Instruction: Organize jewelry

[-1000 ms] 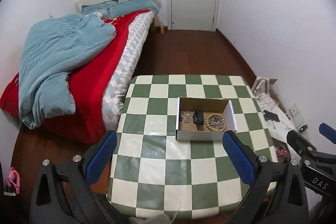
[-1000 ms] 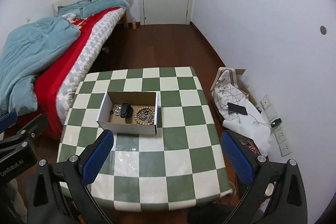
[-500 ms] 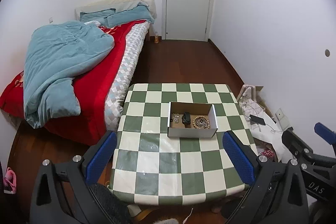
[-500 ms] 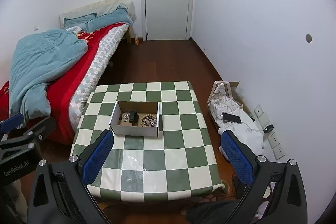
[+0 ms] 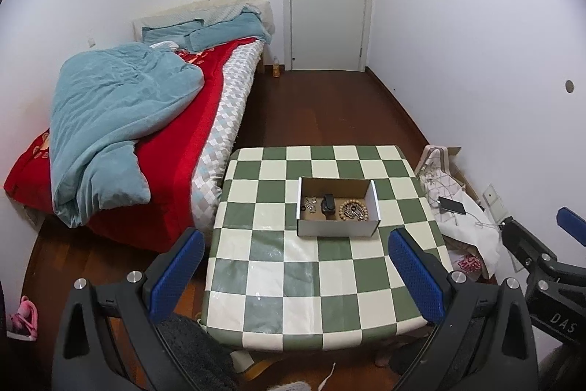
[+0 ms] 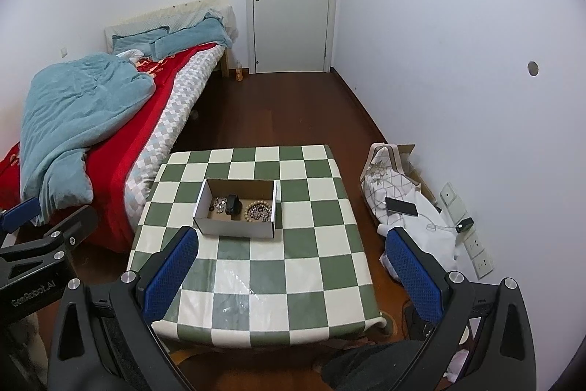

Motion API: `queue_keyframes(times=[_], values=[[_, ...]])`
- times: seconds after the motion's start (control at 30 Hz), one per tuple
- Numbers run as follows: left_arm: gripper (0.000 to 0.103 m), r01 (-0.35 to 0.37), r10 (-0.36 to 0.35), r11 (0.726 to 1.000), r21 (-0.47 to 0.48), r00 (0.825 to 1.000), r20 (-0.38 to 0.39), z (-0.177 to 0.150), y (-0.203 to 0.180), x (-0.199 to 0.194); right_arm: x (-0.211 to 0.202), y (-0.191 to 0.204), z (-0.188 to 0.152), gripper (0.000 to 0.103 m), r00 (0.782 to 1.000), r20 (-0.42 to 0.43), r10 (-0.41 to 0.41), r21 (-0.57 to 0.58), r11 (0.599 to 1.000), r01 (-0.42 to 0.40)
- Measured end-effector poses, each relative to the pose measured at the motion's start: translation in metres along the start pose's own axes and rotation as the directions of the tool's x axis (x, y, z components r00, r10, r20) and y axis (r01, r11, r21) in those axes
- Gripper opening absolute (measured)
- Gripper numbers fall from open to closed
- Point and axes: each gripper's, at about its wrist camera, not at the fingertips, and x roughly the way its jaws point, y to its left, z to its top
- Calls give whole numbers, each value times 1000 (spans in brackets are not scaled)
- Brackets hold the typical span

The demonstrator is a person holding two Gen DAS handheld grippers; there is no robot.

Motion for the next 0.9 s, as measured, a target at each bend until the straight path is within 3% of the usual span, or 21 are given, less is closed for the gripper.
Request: queue_keyframes(times=[0.5, 0.9], values=[[103, -43, 43, 999, -15, 998, -36, 40, 0, 52, 64, 15, 49, 103, 999, -32, -43, -47, 998, 41], [103, -63, 62, 998, -5, 991, -118, 48, 1, 98, 126, 26, 55, 103, 991, -127, -48, -61, 997, 40]])
